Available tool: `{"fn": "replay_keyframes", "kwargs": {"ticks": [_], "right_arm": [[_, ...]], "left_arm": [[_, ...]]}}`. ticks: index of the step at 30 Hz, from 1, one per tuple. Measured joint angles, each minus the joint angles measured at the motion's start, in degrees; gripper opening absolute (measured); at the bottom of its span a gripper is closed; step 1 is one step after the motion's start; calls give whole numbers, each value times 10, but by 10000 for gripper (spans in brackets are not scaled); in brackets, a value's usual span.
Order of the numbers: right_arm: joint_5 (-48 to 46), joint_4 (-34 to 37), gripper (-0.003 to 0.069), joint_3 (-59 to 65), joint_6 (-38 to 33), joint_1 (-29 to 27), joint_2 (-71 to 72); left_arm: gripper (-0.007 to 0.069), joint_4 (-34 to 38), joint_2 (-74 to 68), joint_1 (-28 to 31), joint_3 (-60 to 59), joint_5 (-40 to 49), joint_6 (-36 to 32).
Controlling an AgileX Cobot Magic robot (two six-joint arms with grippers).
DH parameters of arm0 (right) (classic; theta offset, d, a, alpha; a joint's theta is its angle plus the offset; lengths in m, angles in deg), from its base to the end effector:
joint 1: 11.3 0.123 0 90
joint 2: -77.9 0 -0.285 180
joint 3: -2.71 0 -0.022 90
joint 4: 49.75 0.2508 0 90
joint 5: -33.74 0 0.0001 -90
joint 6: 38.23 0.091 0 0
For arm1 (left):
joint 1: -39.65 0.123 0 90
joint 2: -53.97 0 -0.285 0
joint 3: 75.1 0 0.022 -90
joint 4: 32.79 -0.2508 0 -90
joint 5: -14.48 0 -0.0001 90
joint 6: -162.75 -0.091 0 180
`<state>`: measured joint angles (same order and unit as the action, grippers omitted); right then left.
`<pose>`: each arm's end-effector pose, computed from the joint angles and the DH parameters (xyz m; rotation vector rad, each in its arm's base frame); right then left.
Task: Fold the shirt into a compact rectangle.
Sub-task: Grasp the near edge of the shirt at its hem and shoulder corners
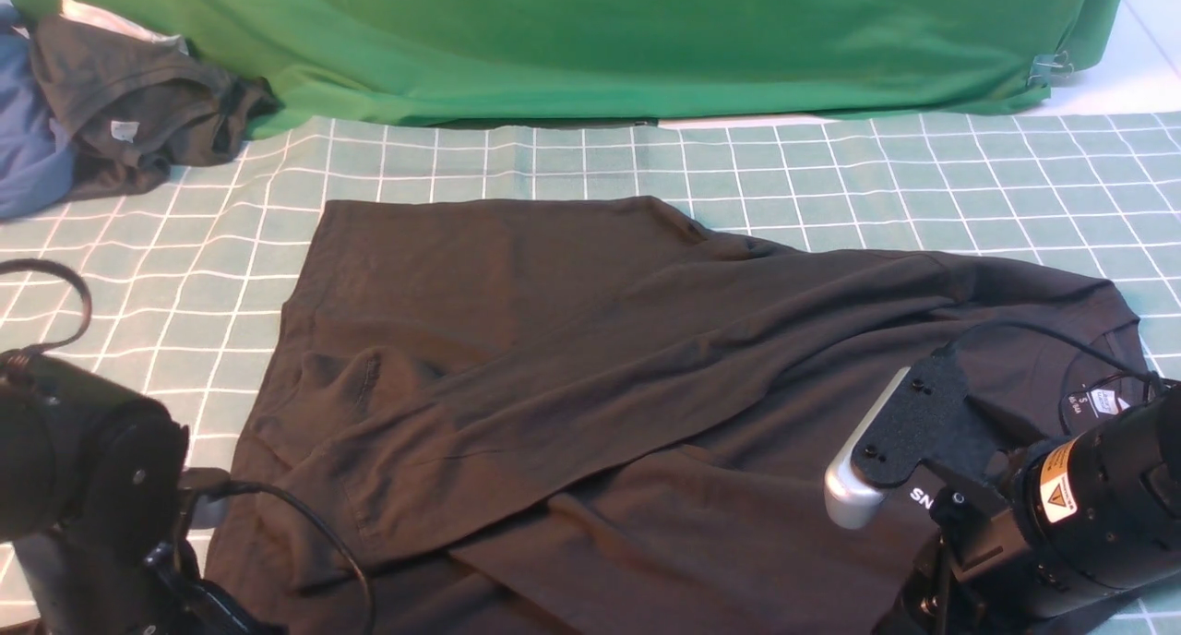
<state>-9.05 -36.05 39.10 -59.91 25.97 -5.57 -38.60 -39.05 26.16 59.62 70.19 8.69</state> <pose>0.1694 0.1473 0.2150 -1.2113 2.5805 0.3265 0.1734 -0.0338 0.1470 0.2192 -2.9206 -0.2272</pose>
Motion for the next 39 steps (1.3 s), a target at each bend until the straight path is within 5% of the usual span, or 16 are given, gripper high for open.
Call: {"fn": "replay_keyframes", "kwargs": {"ticks": [3,9,12,21,31,39], "right_arm": [[1,0,428,0,0,0,0],[1,0,428,0,0,0,0],[1,0,428,0,0,0,0],[1,0,397,0,0,0,0],[1,0,389,0,0,0,0],[21,0,389,0,0,0,0]], "left_arm": [[536,5,-8,0,4,4,-3],[134,53,-10,0,6,-8,-10],[30,58,7,-1,2,-14,-18],[11,77,158,3,-12,57,-19],[11,105,214,198,-13,63,-113],[67,132,185,225,-25,16,-214]]}}
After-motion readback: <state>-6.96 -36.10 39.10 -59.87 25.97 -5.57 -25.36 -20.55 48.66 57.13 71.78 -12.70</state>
